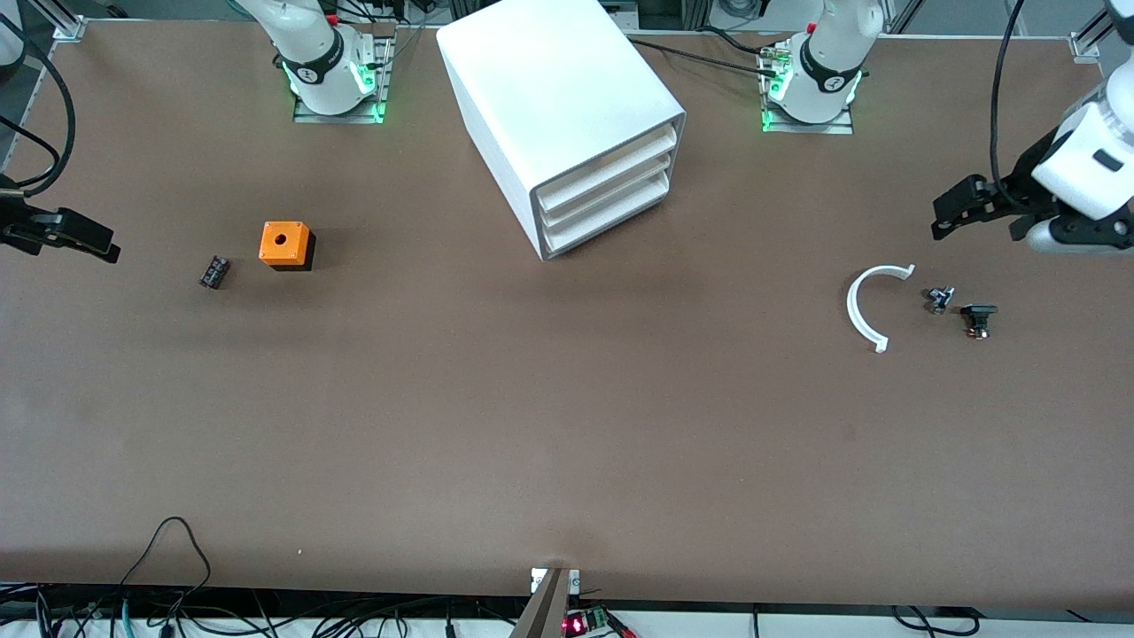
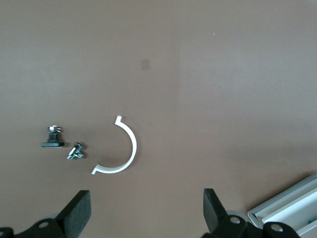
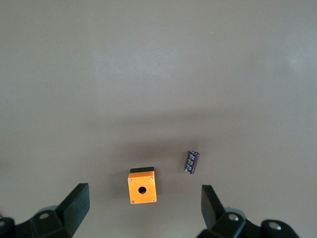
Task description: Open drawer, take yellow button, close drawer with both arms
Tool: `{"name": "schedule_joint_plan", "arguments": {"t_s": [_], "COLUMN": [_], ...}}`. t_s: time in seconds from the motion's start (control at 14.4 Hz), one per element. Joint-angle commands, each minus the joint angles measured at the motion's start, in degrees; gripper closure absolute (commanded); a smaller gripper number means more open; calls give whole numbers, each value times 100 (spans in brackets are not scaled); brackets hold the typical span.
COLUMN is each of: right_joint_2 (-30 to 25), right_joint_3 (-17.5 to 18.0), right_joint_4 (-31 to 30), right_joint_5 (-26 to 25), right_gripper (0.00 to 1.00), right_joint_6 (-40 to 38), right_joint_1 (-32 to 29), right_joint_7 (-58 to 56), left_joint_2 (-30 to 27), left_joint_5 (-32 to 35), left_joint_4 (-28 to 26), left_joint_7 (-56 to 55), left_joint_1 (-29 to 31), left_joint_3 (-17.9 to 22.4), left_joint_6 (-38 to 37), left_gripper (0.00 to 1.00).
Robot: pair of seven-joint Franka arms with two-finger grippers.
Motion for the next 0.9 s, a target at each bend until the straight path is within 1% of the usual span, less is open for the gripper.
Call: {"name": "schedule_joint_plan", "arguments": {"t_s": [0.0, 0.07, 0.14, 0.21, 0.42, 0.49, 0.56, 0.62, 0.76, 0.83], "right_joint_2": [-87, -87, -87, -78, -87, -87, -87, -87, -78, -78], "right_joint_3": [20, 20, 20, 11, 20, 20, 20, 20, 20, 20], "right_joint_4": [-26, -26, -26, -26, -26, -26, -26, -26, -17, -17], "right_joint_5": [16, 24, 33, 42, -10, -2, -2, -11, -19, -19], "right_gripper": [0, 0, 0, 0, 0, 0, 0, 0, 0, 0], "right_joint_6": [-31, -40, -49, -49, -49, -66, -84, -145, -137, -137], "right_joint_1": [2, 2, 2, -6, 2, 2, 2, 2, 3, 2], "right_joint_7": [48, 5, -22, -31, 22, 30, 22, 48, 48, 48], "left_joint_2": [305, 314, 444, 620, 648, 735, 910, 1077, 1550, 1805], "left_joint_5": [-133, -124, -124, -107, -194, -412, -788, -1323, -2212, -2442], "left_joint_4": [262, 262, 235, 287, 253, 261, 288, 279, 262, 262], "left_joint_7": [134, 125, 99, 116, 169, 169, 177, 204, 213, 213], "left_joint_1": [-39, -39, -65, -100, -127, -153, -171, -162, -171, -188], "left_joint_3": [-36, -106, -150, -151, -159, -159, -159, -159, -159, -203], "left_joint_6": [-78, -78, -86, -260, -586, -883, -1217, -1403, -1589, -1642], "left_gripper": [0, 0, 0, 0, 0, 0, 0, 0, 0, 0]}}
